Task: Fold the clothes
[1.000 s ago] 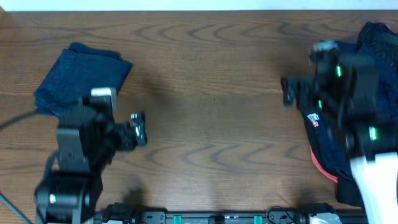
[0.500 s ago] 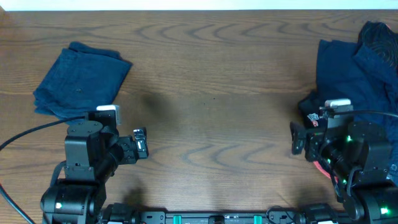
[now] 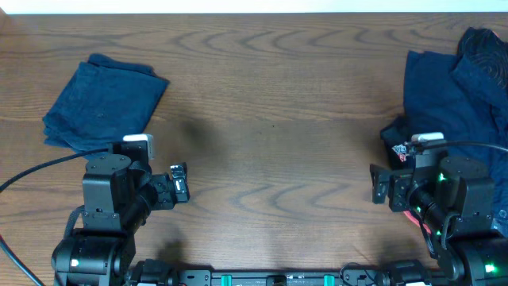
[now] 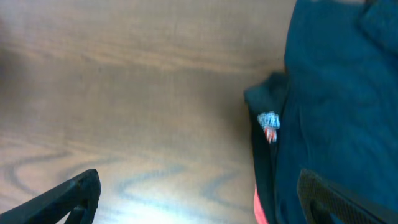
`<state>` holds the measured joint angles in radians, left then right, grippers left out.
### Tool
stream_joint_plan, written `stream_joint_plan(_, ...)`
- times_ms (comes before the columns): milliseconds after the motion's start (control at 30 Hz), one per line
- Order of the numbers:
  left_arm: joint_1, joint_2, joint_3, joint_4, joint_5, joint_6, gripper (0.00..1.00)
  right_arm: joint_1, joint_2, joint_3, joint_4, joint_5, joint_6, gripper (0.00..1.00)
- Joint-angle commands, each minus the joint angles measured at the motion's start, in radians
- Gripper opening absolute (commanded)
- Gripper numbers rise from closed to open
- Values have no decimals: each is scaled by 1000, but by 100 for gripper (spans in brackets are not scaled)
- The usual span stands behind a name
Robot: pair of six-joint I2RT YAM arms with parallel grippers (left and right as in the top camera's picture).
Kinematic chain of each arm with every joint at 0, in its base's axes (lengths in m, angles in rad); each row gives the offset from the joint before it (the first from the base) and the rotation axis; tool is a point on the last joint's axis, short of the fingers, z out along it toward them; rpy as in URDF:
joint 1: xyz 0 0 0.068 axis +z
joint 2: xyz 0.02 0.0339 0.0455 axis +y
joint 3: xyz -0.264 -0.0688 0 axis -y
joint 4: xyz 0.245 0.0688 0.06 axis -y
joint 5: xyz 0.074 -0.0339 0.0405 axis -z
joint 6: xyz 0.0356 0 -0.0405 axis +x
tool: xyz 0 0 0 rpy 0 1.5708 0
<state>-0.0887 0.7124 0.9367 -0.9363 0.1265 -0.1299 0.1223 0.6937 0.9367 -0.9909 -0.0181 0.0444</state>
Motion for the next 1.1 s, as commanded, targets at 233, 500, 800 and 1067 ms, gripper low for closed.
stream_joint_plan(233,2,0,-1,-2,-11,1,98,-26,-149,-208,247,3,-9,99)
stream_joint_plan(500,2,0,-1,-2,-11,1,98,-45,-470,-474,394,-20,-9,99)
stream_joint_plan(800,2,0,-1,-2,-11,1,98,-84,-684,-638,565,-76,-130,99)
stream_joint_plan(1067,2,0,-1,-2,-11,1,98,-92,-689,-852,905,-94,-361,99)
